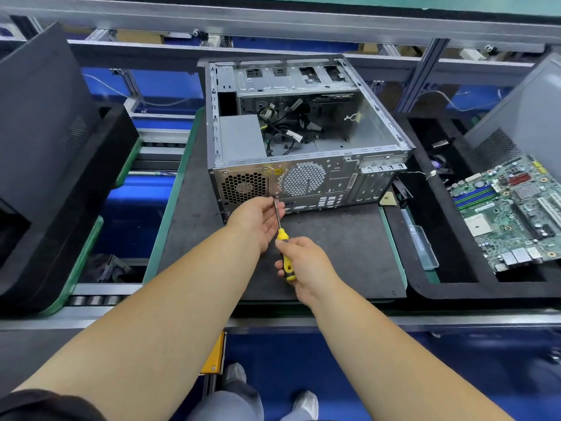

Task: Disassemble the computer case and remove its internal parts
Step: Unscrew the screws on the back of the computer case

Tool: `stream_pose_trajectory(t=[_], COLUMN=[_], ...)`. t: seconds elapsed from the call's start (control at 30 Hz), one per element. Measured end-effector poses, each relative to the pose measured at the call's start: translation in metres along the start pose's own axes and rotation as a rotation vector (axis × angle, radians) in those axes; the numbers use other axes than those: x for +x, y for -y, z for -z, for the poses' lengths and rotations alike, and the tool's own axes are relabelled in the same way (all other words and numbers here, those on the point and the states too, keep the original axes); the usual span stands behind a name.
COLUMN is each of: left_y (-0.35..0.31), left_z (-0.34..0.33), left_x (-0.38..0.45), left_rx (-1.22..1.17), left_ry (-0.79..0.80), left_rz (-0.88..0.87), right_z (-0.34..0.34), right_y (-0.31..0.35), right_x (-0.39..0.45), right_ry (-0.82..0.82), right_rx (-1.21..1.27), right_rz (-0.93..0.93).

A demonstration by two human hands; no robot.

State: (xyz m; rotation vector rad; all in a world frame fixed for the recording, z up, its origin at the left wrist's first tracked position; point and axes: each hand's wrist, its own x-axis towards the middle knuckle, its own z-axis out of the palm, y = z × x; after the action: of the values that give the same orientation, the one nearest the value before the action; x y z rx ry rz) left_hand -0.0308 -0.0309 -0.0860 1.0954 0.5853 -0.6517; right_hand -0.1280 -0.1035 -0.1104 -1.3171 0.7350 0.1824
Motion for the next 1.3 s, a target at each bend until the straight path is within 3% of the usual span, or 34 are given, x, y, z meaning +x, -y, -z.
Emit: stream_pose_trajectory(t=[0.27,0.63,1.3], left_y=[0.002,0.004,0.010], left_z=[0.000,-0.001,-0.002], left_x=[-0.001,0.001,0.007], left_rx=[0.017,0.014,0.002], left_ry=[-0.021,-0.023,-0.027], left_rz=[-0.033,-0.043,-0.085], right_z=[0.001,0.002,0.012], right_y=[0.008,0.009,0.008], right_x=[-0.007,-0.004,-0.001], right_ry=[0.021,-0.049,-0.009], right_rx=[0.234,0.124,-0.001], right_rz=[-0.129,-0.154,-0.066])
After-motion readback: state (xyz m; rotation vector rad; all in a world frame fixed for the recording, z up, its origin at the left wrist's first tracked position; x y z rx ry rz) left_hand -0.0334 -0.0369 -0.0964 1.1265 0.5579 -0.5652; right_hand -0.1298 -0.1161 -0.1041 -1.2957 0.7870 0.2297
